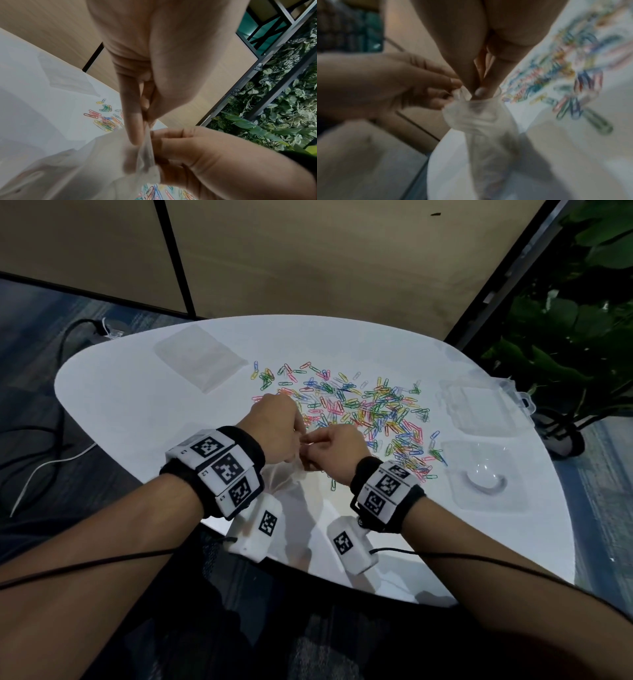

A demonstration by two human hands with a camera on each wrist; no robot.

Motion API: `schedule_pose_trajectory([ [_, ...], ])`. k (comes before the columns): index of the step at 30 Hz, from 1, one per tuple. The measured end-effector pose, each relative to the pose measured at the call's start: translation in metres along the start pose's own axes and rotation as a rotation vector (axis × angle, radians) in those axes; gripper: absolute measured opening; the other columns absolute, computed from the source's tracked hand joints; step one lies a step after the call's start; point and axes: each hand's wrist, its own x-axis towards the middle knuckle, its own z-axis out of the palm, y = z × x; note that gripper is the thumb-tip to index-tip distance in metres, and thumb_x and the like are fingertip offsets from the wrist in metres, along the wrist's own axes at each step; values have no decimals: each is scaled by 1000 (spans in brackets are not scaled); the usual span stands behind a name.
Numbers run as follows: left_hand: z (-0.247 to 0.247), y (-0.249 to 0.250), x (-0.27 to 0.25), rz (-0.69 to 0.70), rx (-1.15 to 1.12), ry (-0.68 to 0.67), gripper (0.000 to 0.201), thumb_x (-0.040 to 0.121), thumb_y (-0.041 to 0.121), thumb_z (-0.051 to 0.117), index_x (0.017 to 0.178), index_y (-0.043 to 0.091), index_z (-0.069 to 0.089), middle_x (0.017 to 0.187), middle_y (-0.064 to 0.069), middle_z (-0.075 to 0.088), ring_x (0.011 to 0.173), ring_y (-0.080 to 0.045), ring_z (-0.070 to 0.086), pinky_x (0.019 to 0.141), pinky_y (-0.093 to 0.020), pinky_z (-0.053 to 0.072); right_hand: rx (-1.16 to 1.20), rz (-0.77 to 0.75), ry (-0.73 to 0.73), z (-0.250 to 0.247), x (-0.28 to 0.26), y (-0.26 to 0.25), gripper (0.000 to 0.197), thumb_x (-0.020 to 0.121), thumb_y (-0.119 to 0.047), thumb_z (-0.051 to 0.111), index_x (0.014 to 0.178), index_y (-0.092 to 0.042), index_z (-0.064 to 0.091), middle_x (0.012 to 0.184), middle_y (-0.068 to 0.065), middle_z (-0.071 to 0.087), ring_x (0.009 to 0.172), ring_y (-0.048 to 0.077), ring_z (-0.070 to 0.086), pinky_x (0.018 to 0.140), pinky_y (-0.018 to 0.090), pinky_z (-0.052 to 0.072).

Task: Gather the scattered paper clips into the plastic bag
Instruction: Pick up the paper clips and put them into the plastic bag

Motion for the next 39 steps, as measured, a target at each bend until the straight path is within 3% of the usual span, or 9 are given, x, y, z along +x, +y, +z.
schedule_pose_trajectory([
  [3,0,-1,0,-9,-4,0,38,81,-6,55,53,19,58,54,3,55,64,-24,72,69,-31,61,-489,-271,-114,-3,-4,-4,19,89,-12,57,90,-14,76,66,-6,64,56,0,52,60,19,40],
  [7,-10,-8,3,-64,3,57,26,83,-5,56,87,12,76,74,-6,68,84,-28,72,82,-37,60,-198,-332,-29,-21,1,-5,25,92,-6,54,101,-14,75,99,0,75,87,11,70,84,27,58],
  [9,-16,-11,4,-94,-11,71,28,83,-5,56,97,10,75,86,-11,73,87,-28,72,84,-38,60,-426,-400,13,-35,2,7,28,94,-9,52,111,-17,72,118,1,70,107,15,66,96,37,53],
  [15,-19,-12,1,-96,-4,81,26,85,-1,53,98,7,75,81,-11,68,88,-29,72,86,-38,59,-1390,-534,-473,-19,-17,93,66,100,-46,33,155,-24,5,163,2,-8,151,25,1,120,52,10],
  [21,-16,-13,2,-89,-6,72,25,88,1,53,102,6,73,95,-14,72,90,-30,71,88,-39,58,-1436,-425,-254,-40,7,114,63,99,-52,11,152,-30,-13,160,-1,-20,147,27,-17,120,56,5],
  [26,-15,-14,4,-84,26,68,25,87,2,54,102,8,73,95,-12,73,87,-29,72,88,-38,58,-1369,-255,-101,-53,30,118,56,103,-32,26,153,-26,1,163,5,-10,147,44,9,113,57,29],
  [30,-14,-13,4,-75,33,58,25,89,2,53,103,7,73,96,-13,73,88,-30,71,88,-38,58,-1300,-269,-52,-51,46,123,66,85,-9,65,143,-16,34,153,11,29,129,37,46,88,42,56],
  [34,-11,-11,4,-68,51,46,24,89,3,53,104,6,73,96,-14,72,88,-31,71,88,-39,58,-1273,-340,4,-52,46,103,21,84,-4,65,104,-8,67,102,10,61,89,28,61,73,35,54],
  [39,-11,-9,3,-70,79,30,26,88,2,51,102,4,72,91,-14,72,86,-30,71,86,-39,58,-942,-112,130,-78,41,80,22,88,0,58,89,-11,77,87,4,69,80,19,64,80,26,53],
])
